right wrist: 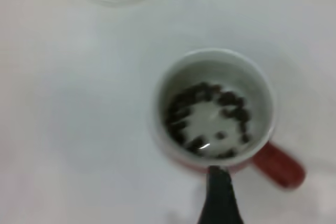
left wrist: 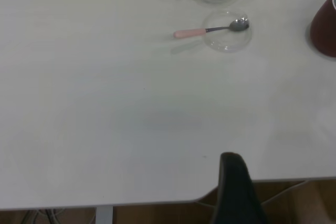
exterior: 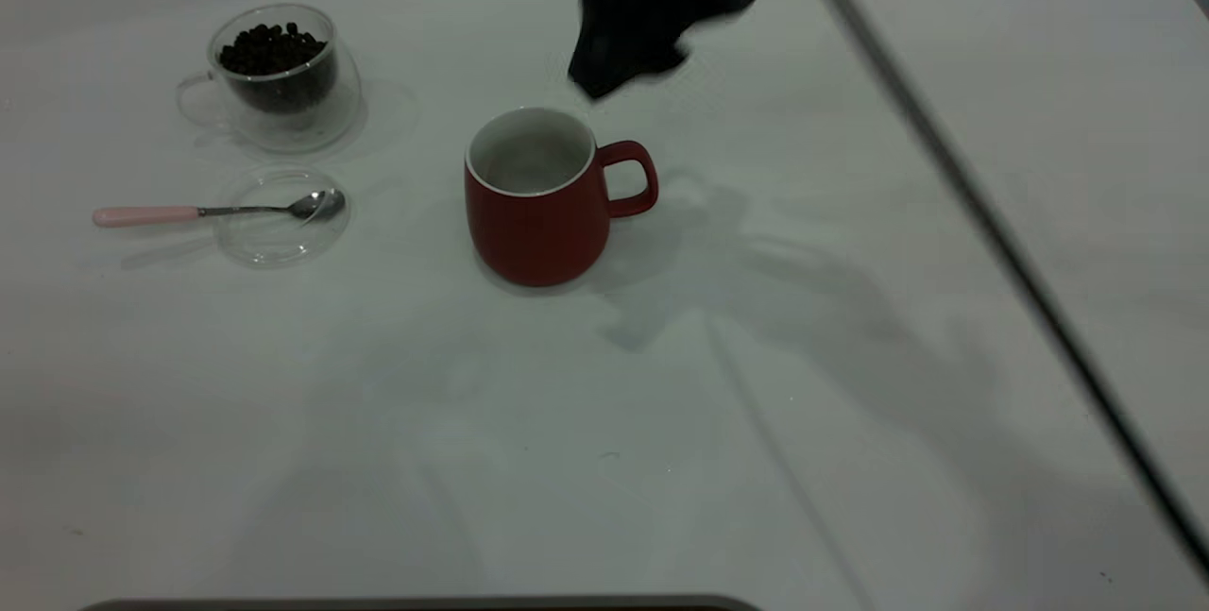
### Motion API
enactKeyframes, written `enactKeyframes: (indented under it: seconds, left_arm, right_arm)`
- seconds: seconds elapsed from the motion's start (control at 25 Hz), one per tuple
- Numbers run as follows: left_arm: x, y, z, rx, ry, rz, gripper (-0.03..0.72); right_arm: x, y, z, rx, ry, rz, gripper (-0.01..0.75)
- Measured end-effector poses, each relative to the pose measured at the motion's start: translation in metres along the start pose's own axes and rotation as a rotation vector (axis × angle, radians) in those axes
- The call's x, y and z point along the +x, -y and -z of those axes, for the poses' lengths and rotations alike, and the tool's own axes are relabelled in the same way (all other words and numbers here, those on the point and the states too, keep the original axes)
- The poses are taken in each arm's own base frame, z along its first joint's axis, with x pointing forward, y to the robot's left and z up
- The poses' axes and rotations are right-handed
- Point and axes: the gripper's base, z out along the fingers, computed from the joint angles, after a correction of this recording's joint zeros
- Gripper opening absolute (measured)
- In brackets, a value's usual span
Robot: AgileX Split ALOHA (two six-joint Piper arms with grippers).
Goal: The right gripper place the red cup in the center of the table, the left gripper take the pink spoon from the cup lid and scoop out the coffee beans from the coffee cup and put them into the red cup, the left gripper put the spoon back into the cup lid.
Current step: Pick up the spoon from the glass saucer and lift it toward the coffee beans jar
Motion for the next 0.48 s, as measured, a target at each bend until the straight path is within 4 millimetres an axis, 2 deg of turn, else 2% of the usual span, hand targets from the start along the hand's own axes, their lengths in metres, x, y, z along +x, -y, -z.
enactKeyframes:
  seconds: [0.16, 0.28, 0.48]
  left_arm:
    - [0.0, 0.0, 0.0, 0.0, 0.0, 0.001, 0.517]
    - [0.0, 0.0, 0.0, 0.0, 0.0, 0.001, 0.517]
    - [0.0, 0.0, 0.0, 0.0, 0.0, 0.001, 0.517]
  right_arm:
    - [0.001, 0.002, 0.062, -0.147, -0.135, -0.121, 0.591]
    - [0.007, -0.003, 0.105, -0.095, -0.31, -0.242, 0.591]
    - [0.015, -0.014, 0.157, 0.074, -0.49, -0.409, 0.591]
